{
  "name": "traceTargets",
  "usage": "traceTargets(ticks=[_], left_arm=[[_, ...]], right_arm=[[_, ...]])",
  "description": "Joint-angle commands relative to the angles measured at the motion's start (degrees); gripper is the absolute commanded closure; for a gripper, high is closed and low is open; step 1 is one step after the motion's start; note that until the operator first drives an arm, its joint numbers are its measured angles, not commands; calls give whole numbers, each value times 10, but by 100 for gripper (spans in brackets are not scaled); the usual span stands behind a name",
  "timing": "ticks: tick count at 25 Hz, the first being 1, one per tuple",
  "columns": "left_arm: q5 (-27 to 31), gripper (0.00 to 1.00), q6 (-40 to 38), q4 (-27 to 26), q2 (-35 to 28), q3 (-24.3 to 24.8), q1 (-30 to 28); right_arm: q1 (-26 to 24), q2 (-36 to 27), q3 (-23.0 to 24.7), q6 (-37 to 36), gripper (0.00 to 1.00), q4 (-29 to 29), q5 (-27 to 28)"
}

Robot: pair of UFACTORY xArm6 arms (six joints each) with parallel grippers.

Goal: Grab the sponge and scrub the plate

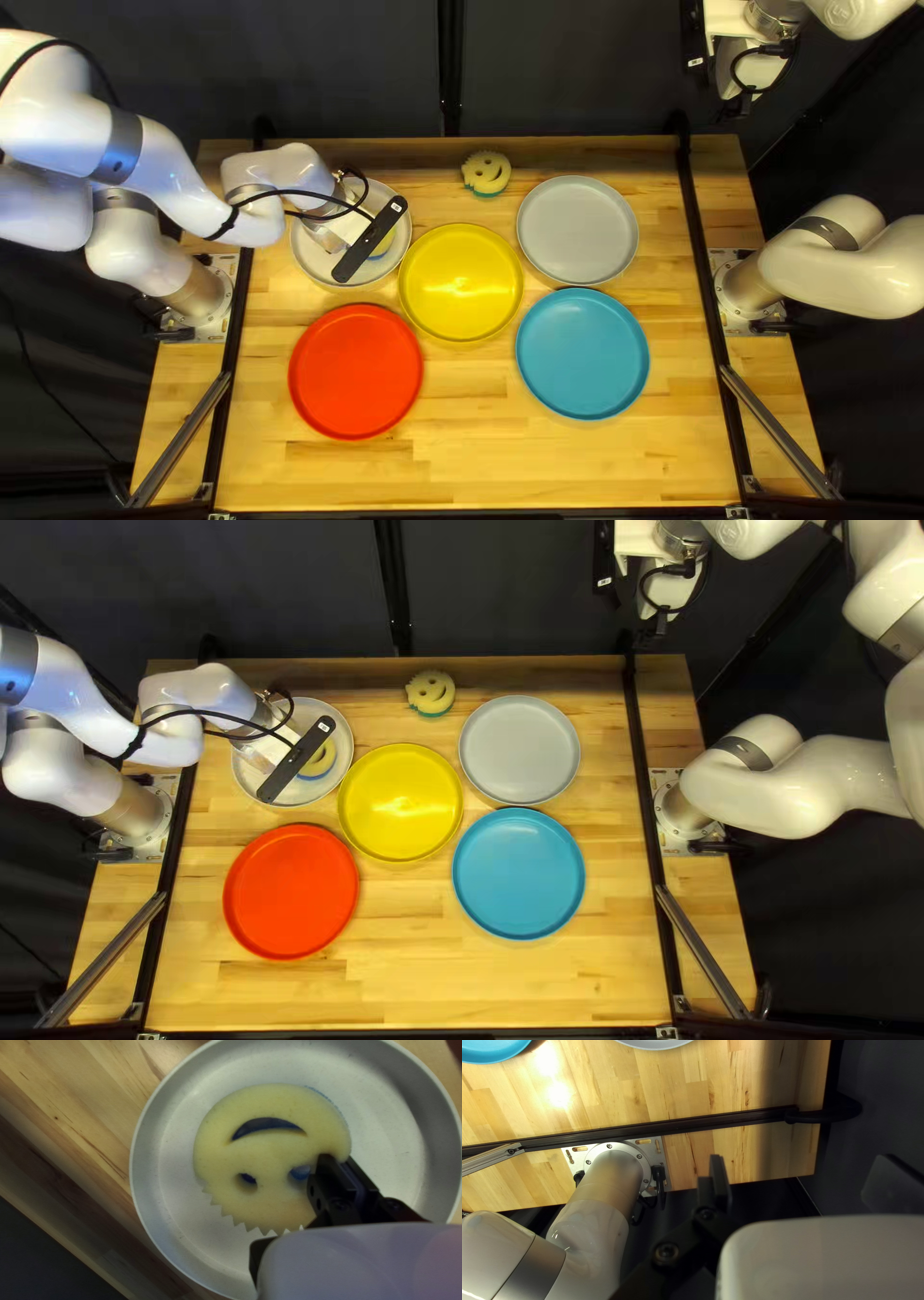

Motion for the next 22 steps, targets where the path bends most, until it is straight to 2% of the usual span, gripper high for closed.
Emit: traceTargets(ticks=[1,8,11,15,22], left_arm=[[6,100,6,-5,-31,30,8],[47,100,32,-20,-126,90,44],[53,100,42,-25,-143,103,59],[37,100,49,-33,-121,100,66],[-3,100,83,-52,-28,47,75]], right_arm=[[0,0,0,0,0,0,0],[0,0,0,0,0,0,0],[0,0,0,0,0,0,0],[0,0,0,0,0,0,0],[0,0,0,0,0,0,0]])
